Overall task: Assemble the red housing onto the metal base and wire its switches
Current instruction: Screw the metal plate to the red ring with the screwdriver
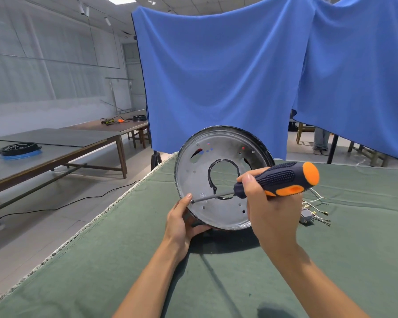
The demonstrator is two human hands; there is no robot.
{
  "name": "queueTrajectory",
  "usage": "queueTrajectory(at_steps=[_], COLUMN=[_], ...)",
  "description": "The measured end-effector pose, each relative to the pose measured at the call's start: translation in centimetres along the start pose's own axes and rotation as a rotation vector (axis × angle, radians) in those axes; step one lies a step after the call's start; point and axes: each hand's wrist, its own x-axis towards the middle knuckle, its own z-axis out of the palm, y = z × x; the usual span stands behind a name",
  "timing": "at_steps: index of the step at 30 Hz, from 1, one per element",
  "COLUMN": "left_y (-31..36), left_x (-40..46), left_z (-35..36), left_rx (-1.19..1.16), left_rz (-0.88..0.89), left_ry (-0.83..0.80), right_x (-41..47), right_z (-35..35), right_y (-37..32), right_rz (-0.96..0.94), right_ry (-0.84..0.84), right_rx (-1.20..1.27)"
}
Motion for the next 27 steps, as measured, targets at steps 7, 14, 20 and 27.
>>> queueTrajectory(at_steps=[7,14,20,27], left_y=[-0.01,-0.02,-0.21,-0.26], left_x=[-0.02,0.0,0.16,0.26], left_z=[0.03,0.03,0.05,-0.18], left_rx=[0.003,0.013,0.015,-0.005], left_rz=[0.013,0.018,0.013,0.02], left_ry=[-0.023,-0.021,-0.012,-0.006], right_x=[0.07,0.06,-0.11,-0.01], right_z=[-0.11,-0.11,-0.02,-0.16], right_y=[0.04,-0.02,-0.2,-0.42], right_rz=[0.028,0.043,0.002,-0.037], right_ry=[0.026,0.039,0.037,0.034], right_rx=[-0.023,-0.012,-0.019,-0.028])
